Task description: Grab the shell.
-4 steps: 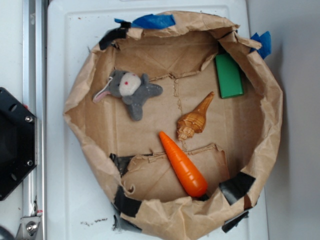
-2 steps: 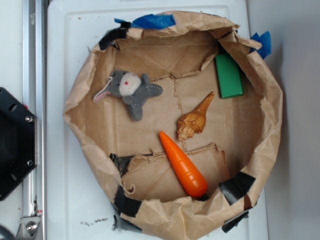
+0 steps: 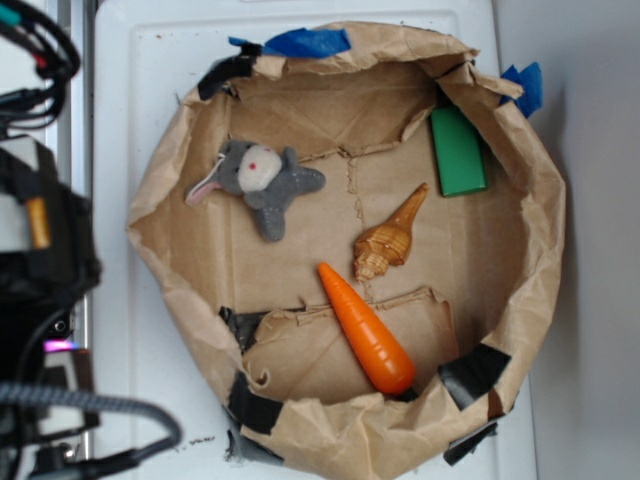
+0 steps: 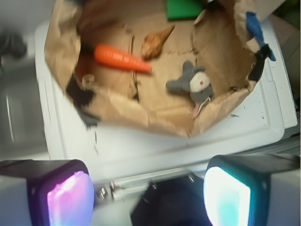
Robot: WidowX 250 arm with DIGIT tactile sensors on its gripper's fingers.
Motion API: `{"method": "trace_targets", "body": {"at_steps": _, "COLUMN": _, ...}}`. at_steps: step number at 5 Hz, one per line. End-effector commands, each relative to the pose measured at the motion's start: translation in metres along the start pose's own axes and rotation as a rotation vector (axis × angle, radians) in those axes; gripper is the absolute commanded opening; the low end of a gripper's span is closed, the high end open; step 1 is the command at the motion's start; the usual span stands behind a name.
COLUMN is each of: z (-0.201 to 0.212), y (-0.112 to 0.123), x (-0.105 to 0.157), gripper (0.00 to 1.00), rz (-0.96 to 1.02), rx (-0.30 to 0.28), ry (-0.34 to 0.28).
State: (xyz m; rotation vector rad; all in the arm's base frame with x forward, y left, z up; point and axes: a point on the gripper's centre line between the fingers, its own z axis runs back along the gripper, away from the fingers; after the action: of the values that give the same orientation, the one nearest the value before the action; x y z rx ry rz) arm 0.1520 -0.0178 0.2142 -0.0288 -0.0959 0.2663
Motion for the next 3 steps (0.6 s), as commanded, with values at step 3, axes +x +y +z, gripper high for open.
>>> {"method": "trace_targets", "body": {"at_steps": 3, "z": -0.033, "y": -0.006, "x": 0.017, "gripper": 1.0, "rz": 0.134, "rx": -0.045, "ry": -0.03}}
